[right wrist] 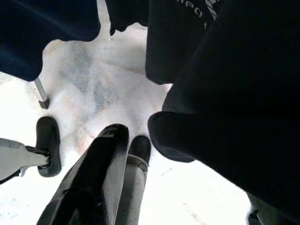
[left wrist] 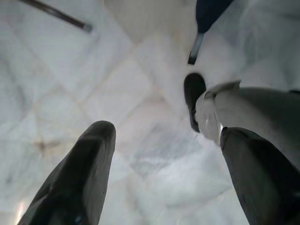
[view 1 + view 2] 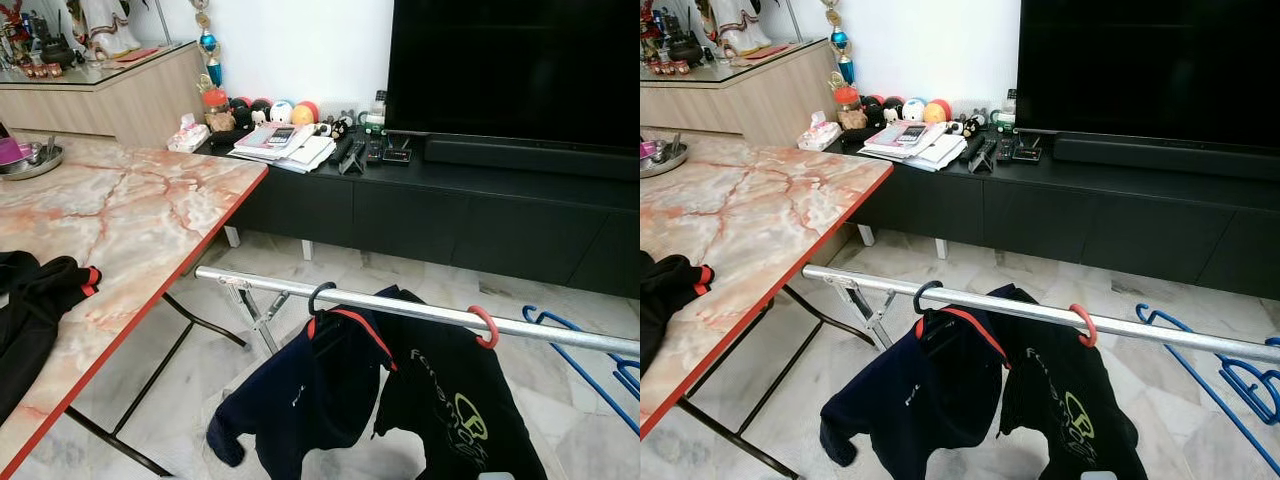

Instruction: Hang hanger

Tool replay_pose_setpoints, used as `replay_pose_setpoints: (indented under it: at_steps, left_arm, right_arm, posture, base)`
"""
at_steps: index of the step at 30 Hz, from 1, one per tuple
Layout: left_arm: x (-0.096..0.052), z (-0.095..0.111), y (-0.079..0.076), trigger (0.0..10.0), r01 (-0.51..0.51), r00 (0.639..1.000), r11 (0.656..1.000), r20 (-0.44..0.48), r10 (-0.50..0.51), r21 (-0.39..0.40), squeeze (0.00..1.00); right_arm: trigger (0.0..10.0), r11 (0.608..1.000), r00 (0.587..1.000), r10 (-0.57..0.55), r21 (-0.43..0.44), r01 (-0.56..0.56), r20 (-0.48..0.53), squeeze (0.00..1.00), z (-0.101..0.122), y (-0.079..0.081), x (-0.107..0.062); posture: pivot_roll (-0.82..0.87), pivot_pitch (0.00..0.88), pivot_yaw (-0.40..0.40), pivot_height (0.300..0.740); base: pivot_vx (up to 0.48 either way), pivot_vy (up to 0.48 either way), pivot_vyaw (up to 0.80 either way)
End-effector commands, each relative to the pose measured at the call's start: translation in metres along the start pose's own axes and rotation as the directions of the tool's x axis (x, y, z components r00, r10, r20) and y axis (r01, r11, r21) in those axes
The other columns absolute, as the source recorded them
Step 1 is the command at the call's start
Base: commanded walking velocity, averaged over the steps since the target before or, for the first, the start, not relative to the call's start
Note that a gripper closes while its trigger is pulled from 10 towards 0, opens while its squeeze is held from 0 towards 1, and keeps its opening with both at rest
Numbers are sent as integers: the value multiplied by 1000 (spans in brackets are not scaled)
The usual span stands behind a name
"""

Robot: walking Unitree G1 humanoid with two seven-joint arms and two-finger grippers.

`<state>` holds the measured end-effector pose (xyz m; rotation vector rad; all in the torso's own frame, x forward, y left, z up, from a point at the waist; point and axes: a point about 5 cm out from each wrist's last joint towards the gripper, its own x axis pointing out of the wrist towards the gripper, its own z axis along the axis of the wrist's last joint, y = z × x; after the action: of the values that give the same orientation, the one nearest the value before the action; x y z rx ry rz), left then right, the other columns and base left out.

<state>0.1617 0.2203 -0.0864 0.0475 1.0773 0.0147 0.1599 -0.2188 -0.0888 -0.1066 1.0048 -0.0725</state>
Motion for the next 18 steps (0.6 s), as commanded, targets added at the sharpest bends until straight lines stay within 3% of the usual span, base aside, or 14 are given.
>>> replay_pose_setpoints:
  at_steps: [1,13,18]
  left_arm:
    - [1,0,-2,10000,-12,1000,1000,-2,12,6,0]
    - [4,-6,-18,10000,-21,999,1000,-31,21,3,0]
    - [5,-7,-20,10000,-22,999,1000,-37,22,-1,0]
  right_arm:
    - [10000,1000,1000,12,-2,-12,-10,0,-1,3,0]
    - [10000,999,999,32,-42,-33,-26,0,-1,2,0]
    - [10000,996,998,48,-71,-50,-26,0,0,2,0]
  posture:
    - [114,57,58,740]
    - [100,67,51,740]
    - [98,68,44,740]
  base:
    - [0,0,0]
    - [0,0,0]
    - [0,0,730]
